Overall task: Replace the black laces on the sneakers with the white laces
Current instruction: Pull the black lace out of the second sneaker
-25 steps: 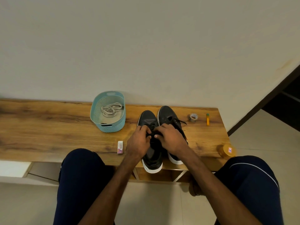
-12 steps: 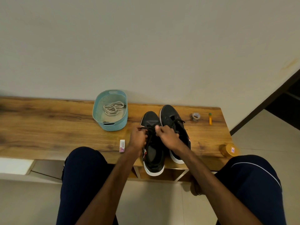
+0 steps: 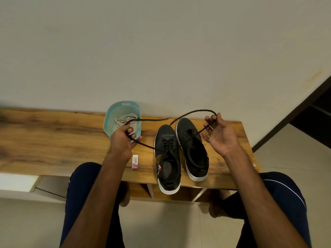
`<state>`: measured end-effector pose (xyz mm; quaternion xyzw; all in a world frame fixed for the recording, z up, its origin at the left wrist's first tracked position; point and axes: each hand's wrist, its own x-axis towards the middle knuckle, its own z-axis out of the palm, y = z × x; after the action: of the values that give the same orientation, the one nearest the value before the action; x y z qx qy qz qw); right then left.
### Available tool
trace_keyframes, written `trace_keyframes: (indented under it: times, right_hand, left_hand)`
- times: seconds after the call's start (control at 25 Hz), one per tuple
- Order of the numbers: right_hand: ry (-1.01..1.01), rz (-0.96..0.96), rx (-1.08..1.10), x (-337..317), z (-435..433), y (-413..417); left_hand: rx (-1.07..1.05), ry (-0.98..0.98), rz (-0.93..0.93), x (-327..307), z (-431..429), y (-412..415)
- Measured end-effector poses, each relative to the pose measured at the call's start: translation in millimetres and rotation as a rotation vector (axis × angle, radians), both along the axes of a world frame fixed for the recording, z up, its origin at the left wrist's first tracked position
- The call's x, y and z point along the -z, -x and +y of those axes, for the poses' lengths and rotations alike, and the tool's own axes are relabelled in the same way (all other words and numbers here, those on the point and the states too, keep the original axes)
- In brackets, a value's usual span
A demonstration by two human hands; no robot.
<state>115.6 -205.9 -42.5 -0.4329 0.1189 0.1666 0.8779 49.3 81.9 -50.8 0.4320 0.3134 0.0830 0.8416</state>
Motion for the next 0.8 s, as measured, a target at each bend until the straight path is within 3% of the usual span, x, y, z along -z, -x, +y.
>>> trace_keyframes:
  times: [0.08, 0.16, 0.24, 0.36, 0.4, 0.44, 0.6, 0.68, 0.8]
  right_hand:
    - [0.019, 0.01, 0.07, -1.3, -7.8, -0.8]
    - [0.257, 0.005, 0.139, 2.8, -10.2, -0.7]
    - [0.677, -0.062, 0.161, 11.4, -7.9, 1.1]
    - [1.538, -0.237, -0.125, 30.5, -1.0, 10.7]
    - [1.773, -0.278, -0.151, 33.8, 4.2, 16.2]
    - [1.882, -0.347, -0.133, 35.0, 12.8, 22.9]
    - [1.65, -0.642, -0.374, 47.0, 57.2, 51.0]
    - [1.668, -0.677, -0.476, 61.9, 66.7, 57.5]
    - [1.665, -0.68, -0.462, 71.5, 64.0, 57.1]
  left_hand:
    - [-0.055, -0.058, 0.002, -4.4, 13.1, 3.7]
    - [-0.08, -0.318, 0.065, -5.2, 21.0, 8.1]
    - [0.003, -0.749, 0.174, -1.4, 19.1, 14.3]
    - [0.348, -1.468, 0.392, 15.2, 1.6, 25.3]
    - [0.445, -1.591, 0.444, 20.9, -7.1, 27.6]
    - [0.527, -1.653, 0.471, 27.1, -16.2, 28.0]
    - [0.685, -1.714, 0.349, 48.2, -51.3, 20.6]
    - [0.709, -1.743, 0.279, 56.5, -63.7, 17.1]
    - [0.705, -1.702, 0.225, 64.5, -73.8, 15.3]
